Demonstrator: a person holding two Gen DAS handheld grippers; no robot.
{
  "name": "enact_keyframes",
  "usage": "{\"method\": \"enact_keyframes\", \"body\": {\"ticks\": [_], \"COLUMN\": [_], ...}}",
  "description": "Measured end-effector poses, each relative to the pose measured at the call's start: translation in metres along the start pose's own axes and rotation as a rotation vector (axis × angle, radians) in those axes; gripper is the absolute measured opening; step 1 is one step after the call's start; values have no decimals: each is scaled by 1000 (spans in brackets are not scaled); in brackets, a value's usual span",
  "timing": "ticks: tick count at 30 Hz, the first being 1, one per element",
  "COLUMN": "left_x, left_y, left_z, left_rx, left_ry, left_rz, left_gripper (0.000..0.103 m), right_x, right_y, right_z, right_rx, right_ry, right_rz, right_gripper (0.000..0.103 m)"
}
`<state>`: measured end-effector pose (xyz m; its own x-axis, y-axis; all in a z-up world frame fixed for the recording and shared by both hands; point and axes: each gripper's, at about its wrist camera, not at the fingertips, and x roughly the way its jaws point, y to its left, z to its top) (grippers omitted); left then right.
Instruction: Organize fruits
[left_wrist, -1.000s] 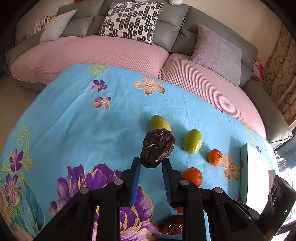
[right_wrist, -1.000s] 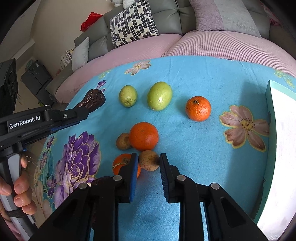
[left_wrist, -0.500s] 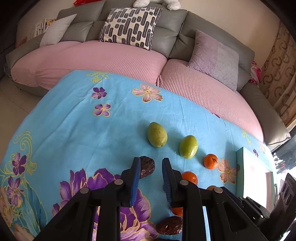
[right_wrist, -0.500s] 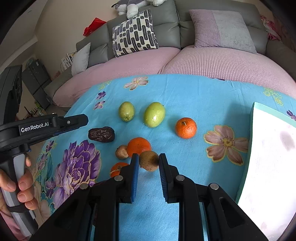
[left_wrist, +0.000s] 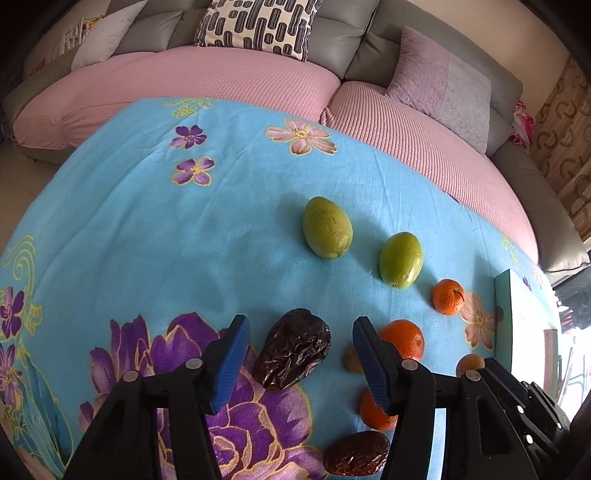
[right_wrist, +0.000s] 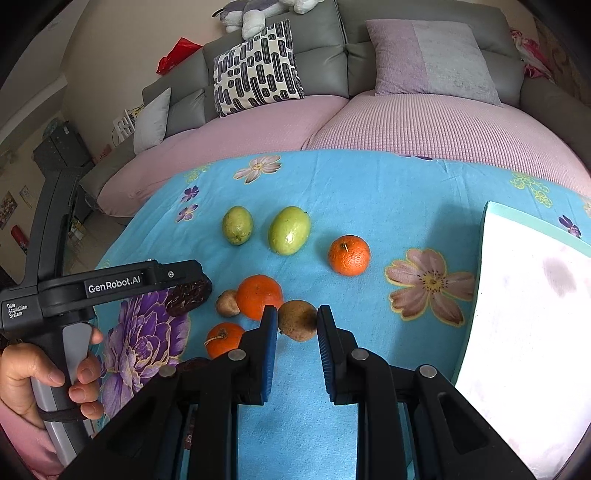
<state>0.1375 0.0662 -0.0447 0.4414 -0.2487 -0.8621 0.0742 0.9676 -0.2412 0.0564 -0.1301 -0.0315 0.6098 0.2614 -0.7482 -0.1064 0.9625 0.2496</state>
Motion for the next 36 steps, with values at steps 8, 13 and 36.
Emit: {"method": "enact_keyframes", "body": {"ticks": [8, 13, 36], "left_x": [7, -13, -69], "left_y": [5, 5, -143], "left_z": [-4, 1, -40], "left_rx": [-17, -25, 328], "left_ry": [23, -45, -123], "left_rz": [-3, -22, -252], "left_gripper": [42, 42, 42], "right_x": [-2, -11, -133], "right_y": [-2, -3, -156], "right_z": [0, 2, -31], "right_rx": [6, 10, 383], "right_ry": [-3, -29, -94], "right_rz": [-2, 4, -382], "right_gripper": [23, 23, 23]}}
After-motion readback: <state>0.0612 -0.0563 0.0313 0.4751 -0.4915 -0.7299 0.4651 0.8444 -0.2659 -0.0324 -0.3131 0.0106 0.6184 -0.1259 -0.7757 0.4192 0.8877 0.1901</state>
